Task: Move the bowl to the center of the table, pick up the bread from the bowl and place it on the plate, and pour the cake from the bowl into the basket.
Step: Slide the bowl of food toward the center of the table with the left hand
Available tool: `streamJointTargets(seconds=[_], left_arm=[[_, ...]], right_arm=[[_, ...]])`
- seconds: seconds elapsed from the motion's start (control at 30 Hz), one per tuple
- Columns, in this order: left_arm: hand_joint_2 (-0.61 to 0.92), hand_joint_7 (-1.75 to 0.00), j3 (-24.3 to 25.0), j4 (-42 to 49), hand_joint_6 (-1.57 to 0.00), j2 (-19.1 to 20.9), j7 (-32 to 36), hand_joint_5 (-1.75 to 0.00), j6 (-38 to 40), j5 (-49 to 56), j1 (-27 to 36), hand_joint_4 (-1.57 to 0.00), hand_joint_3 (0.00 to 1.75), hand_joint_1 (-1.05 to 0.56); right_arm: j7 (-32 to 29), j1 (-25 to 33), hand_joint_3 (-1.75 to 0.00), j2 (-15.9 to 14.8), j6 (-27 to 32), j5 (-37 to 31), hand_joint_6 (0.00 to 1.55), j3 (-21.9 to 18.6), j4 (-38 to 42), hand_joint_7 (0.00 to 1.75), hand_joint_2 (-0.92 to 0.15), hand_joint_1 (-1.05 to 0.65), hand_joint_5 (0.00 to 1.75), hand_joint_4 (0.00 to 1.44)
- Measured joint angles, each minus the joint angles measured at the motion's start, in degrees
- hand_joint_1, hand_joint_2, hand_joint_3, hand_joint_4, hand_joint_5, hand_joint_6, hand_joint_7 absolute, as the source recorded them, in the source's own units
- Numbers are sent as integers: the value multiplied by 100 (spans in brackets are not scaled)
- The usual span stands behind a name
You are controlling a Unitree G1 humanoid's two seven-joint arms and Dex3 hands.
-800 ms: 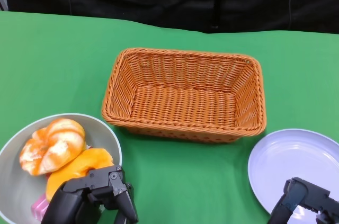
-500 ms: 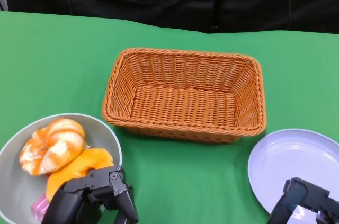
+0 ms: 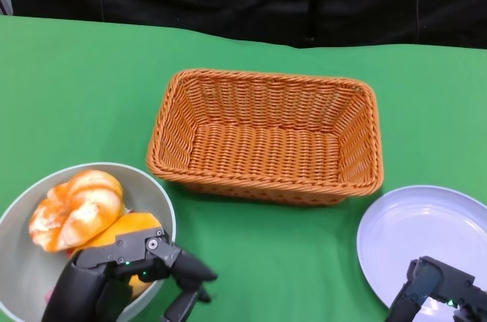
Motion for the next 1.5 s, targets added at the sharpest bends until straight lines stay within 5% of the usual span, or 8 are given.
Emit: streamJointTargets(seconds=[0.13, 0.5, 0.57, 0.63, 0.7, 1.1, 1.33, 1.5], left_arm=[[92, -2, 403, -3, -53, 191, 80, -65, -353, 323, -254, -59, 39, -56], [92, -1, 535, -1, -52, 249, 120, -64, -429, 366, -358, -57, 40, -57], [92, -1, 603, 92, -35, 296, 120, -59, -537, 452, -419, -35, 45, -65], [92, 0, 1196, 543, -24, 803, 222, -59, -713, 861, -743, -7, 53, -71], [92, 0, 1880, 983, -22, 1389, 500, -58, -736, 1169, -1119, -1, 54, -72], [92, -1, 2232, 1759, -19, 1735, 1009, -28, -785, 1489, -1439, 0, 53, -68], [92, 0, 2314, 1777, -13, 1869, 1182, -14, -163, 1755, -1441, -1, 52, -66], [92, -1, 2287, 1882, -13, 2197, 1158, -18, 1047, 2086, -1444, -5, 50, -63]], right_arm=[[1, -2, -168, 11, 0, 6, 85, 7, 0, 146, -20, 5, 173, 89], [8, -2, -167, 13, 0, 6, 85, 0, 0, 146, -21, 5, 173, 89], [13, -2, -168, 15, 0, 10, 85, 2, 0, 146, -20, 5, 173, 90], [22, -22, -168, 23, 1, 5, 86, 8, 1, 146, -19, 5, 173, 91], [20, -11, -167, 37, 1, -20, 86, 11, 0, 146, -20, 4, 173, 91], [28, -40, -167, 46, 7, -36, 85, 27, 2, 145, -20, 4, 172, 90], [30, -41, -167, 47, 18, -46, 85, 25, 1, 146, -20, 4, 172, 90], [30, -44, -165, 55, 70, -60, 85, 36, 1, 145, -20, 3, 172, 90]])
